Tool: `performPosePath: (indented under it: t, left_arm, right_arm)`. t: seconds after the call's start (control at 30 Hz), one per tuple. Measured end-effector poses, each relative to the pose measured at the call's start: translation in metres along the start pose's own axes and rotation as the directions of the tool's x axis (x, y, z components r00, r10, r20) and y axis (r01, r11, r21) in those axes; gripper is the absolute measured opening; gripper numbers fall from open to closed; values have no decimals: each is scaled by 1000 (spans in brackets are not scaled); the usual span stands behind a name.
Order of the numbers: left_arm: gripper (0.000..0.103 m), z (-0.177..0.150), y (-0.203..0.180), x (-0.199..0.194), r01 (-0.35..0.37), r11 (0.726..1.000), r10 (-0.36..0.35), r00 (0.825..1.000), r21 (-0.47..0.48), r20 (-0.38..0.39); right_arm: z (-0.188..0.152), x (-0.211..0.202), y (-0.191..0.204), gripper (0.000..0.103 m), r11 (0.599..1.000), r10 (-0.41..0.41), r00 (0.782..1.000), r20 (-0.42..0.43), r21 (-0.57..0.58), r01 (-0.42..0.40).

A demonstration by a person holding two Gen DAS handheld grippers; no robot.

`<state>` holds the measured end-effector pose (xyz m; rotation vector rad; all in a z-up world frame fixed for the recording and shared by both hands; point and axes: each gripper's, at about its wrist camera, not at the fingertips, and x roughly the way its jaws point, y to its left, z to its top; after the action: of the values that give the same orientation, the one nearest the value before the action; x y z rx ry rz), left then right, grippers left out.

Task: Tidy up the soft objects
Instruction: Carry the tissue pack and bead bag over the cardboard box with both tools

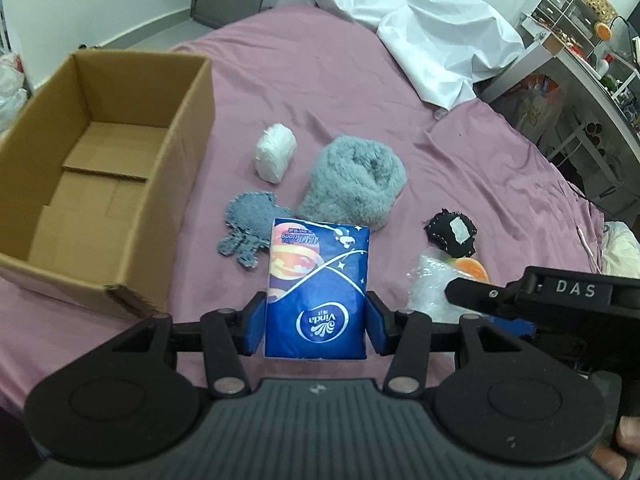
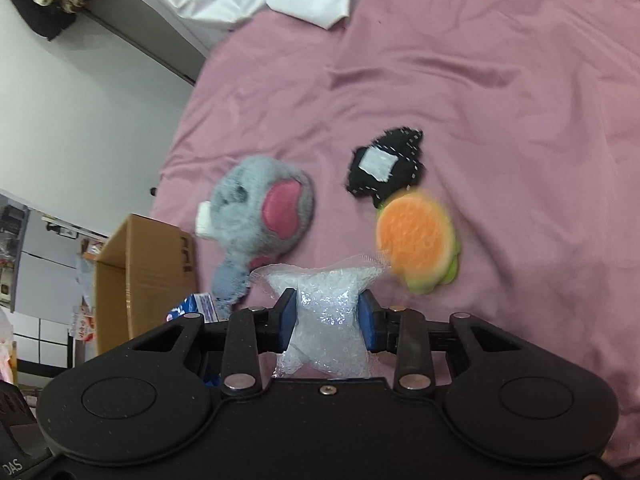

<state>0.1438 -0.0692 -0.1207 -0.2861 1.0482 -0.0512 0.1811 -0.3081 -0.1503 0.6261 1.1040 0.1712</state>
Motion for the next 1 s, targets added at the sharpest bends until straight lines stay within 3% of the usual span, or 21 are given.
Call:
performPosePath:
  t: [0.43,1.0]
  left_arm:
    - [49,9,7,-45,-60,998,60,993,-3,100]
    - [49,32,31,-73,-132,990,140,975,-54,173]
  right_arm:
    - [4,-27,27,32,982,157,980,120,-121,-143]
    - [9,-33,77,32,941,245,961,128,-272,-204]
